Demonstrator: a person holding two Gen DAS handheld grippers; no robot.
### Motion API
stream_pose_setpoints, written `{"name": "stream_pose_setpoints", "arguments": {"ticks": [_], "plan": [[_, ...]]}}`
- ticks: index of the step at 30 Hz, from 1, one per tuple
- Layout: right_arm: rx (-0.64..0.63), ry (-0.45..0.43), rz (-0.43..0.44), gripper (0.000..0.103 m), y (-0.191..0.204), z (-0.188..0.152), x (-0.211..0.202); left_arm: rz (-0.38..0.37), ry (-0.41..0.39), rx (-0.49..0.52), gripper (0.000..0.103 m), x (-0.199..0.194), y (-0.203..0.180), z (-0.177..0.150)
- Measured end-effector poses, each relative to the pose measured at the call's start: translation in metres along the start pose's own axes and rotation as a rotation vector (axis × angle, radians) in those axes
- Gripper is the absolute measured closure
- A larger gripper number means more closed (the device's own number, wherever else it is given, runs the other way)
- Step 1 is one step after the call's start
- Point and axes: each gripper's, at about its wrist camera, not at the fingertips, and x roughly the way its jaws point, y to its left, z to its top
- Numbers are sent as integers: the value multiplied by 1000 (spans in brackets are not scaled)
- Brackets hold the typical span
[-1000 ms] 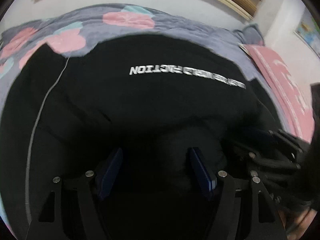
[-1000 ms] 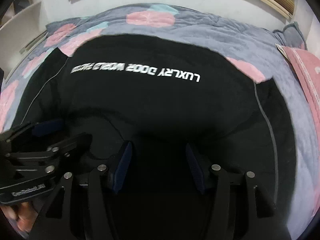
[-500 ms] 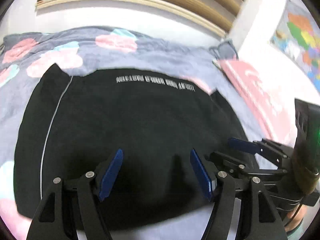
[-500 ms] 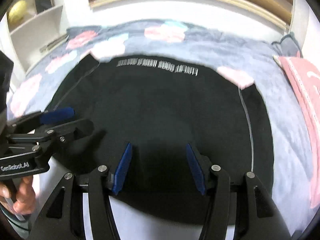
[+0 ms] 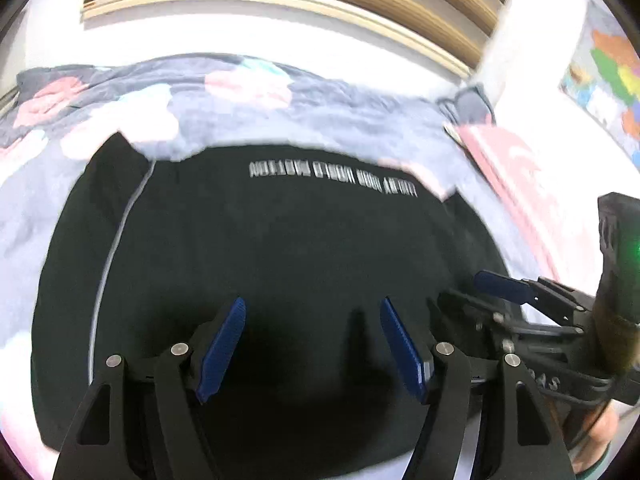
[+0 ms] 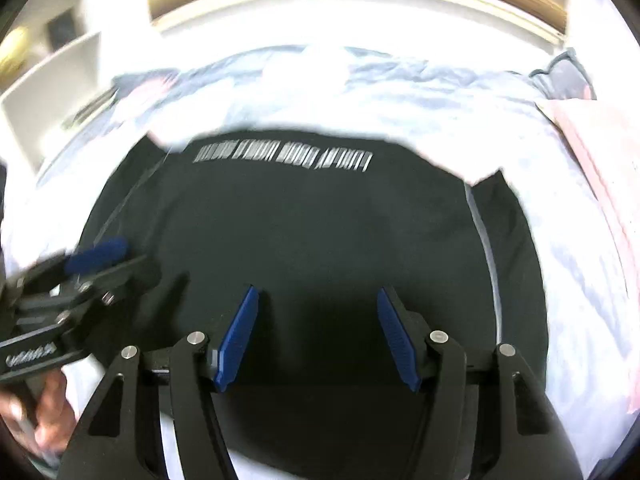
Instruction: Fold large clothes
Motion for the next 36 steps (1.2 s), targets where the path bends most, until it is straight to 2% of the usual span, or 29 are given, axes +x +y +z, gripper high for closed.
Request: {"name": "stream_pose_setpoints", "arguments": {"ticks": [3,4,5,7,11,16,18,20,21,23,24,27,30,34,36], "plan": [[79,62,-35,36,-27,25,46,9,53,-114,32,37,25,25],[83,74,-51,33,-25,26,62,53,80,-128,32,57,34,32],[70,85,-79,23,-28,27,78,71,93,-126,32,74,41,34],[50,89,-99,19,-31,24,95,103,107,-100,32,94,47,34],[26,26,-132,17,-28,12,98,150,73,-61,29,105,39,28],[30,2,-135,17,-18,0,88,148,63,-38,28,107,45,24],[38,-7,-88,16,-23,-7,78,122,48,-14,28,96,42,21],[52,32,-24,16,-27,-10,69,131,43,2,28,70,40,16],[46,46,0,15,-26,-14,62,153,-6,-4,28,41,40,8],[54,74,53,10,-37,-30,33,128,-135,39,28,-16,41,-7],[82,79,80,10,-44,-39,18,119,-154,55,27,-32,43,-12],[157,60,145,10,-60,-68,-19,116,-135,38,27,-73,68,-24],[185,52,115,10,-72,-84,-46,113,-129,-12,27,-102,94,-33],[115,11,2,10,-81,-88,-72,142,-159,-77,27,-135,128,-44],[102,4,-52,10,-89,-91,-80,197,-171,-121,27,-143,144,-50]]}}
